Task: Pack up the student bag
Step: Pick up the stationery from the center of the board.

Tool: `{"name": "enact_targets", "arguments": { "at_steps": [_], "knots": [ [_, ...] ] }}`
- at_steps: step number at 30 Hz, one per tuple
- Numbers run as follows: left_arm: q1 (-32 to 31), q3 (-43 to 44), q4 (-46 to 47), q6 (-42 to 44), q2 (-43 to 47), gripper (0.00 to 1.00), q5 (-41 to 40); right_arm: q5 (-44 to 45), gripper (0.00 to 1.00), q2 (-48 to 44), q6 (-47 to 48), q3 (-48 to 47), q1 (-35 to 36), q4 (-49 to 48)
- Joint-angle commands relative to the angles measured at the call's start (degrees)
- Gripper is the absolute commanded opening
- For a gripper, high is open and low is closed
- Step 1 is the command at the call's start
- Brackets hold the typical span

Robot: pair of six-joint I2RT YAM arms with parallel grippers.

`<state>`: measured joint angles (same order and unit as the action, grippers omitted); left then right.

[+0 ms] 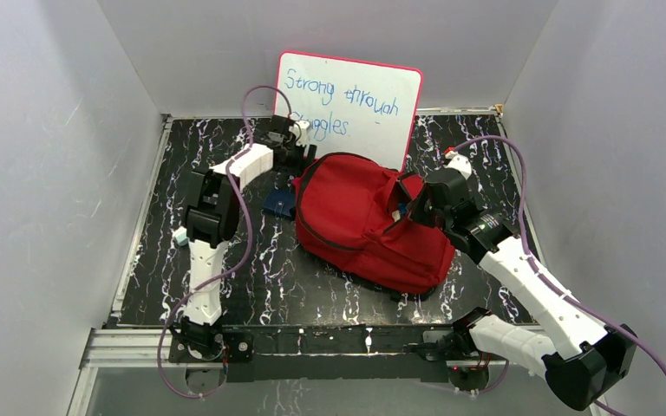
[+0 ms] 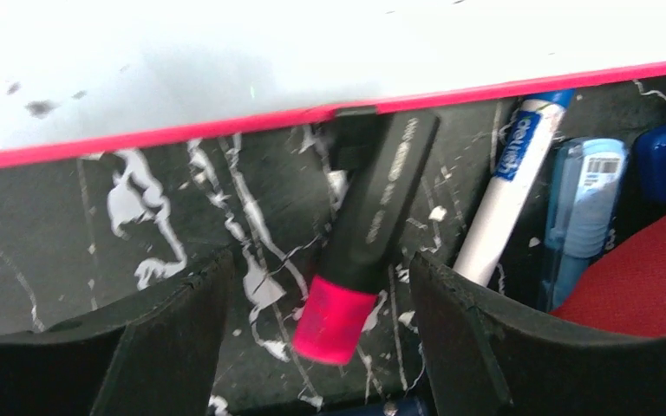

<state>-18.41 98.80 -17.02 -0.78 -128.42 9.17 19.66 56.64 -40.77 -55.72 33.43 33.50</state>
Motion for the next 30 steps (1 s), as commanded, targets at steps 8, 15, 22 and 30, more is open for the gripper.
{"name": "enact_targets", "arguments": {
  "at_steps": [8,15,22,30],
  "knots": [
    [-2.6,4.3,-4.2,5.5,-4.1,0.61,-9.3,0.5,0.00,1.8,-1.1,-3.8,-0.2,0.5],
    [-2.5,3.2,-7.5,6.5,-1.8,0.55,-12.0,-0.1,0.00,3.8,-0.3,-4.5,-0.2,-0.4],
    [-2.5,2.1,-8.5,5.7,-1.3,0.48,-9.6,-1.3,0.00,4.2,-0.1,-4.2,-0.2,-1.2],
    [-1.9,1.6,-8.8,4.1,1.6,0.33,-10.7,-1.3,0.00,3.4,0.0,-3.6,-0.2,-1.5]
  ]
}}
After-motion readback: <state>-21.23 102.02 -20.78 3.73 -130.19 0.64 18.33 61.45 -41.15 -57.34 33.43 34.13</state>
